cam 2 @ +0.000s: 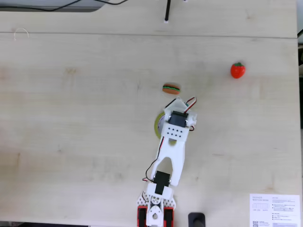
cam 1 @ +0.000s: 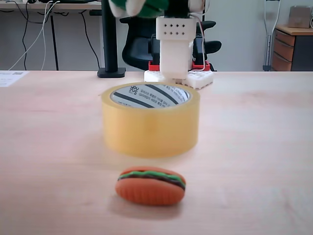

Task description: Grasp a cucumber and put it in the hole.

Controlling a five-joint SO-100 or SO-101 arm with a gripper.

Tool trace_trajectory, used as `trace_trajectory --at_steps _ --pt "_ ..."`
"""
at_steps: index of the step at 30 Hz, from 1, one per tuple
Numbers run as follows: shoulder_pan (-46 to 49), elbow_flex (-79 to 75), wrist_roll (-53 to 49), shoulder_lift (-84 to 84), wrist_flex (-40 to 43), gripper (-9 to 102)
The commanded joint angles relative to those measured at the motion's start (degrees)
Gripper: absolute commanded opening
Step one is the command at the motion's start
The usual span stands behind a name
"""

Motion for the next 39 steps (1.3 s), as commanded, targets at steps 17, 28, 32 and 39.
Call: trace_trajectory --at_steps 17,28,32,39 --pt "0.53 0.97 0.53 9.23 4.13 56" --pt "0.70 4.92 -0.09 17.23 4.31 53" --pt "0.62 11.87 -0.09 22.59 4.04 51" --pt "0.26 26.28 -0.35 33.75 1.41 47"
